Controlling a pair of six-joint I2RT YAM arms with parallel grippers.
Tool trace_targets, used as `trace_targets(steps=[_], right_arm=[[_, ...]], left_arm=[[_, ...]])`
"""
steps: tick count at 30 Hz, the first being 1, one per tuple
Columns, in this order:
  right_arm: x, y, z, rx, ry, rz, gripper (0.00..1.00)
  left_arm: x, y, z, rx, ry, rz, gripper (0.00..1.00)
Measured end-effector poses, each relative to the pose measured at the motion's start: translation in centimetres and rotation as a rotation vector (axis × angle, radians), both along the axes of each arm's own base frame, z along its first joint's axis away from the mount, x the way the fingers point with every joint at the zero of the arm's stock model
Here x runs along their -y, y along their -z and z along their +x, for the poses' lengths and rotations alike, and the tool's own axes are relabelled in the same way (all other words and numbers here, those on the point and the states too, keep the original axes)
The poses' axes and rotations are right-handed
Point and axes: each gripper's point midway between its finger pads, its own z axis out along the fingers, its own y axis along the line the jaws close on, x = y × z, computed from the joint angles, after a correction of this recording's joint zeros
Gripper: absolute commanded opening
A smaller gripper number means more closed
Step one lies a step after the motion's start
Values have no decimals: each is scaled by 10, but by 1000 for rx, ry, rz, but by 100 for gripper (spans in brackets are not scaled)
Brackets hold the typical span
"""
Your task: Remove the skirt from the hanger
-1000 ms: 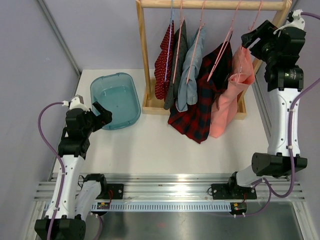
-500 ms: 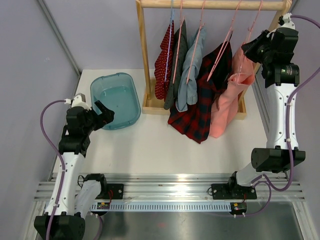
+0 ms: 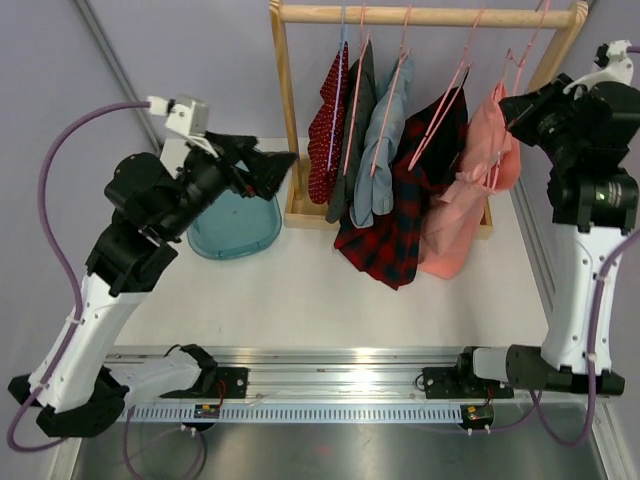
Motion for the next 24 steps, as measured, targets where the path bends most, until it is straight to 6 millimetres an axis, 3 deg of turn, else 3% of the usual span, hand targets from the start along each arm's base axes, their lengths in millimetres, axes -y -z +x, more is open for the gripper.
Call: trace_targets(steps=[2,5,10,13,16,19,24], right_arm=[[-3,-11,-31,40,-1,2,0],[-10,-28,-77,106,-15,8,0],[-21,-41,-124,165,-53,27,0],[-27,-43,-139,175,-79,43,0],[-31,-36,-151,160,-95,56,0],[-34,-28,-158,135,-104,69,0],[-40,-24,-173,125,-128,81,0]], left_arm=[[37,-9,-21,39,127,17,99],[89,-3,-47,62,292,55,99],[193,46,-83,37,518,166,99],[244,83,-104,19,610,231,99],[276,107,-119,12,664,260,99],[295,117,-125,17,687,257,99],[308,103,-128,50,711,181,99]])
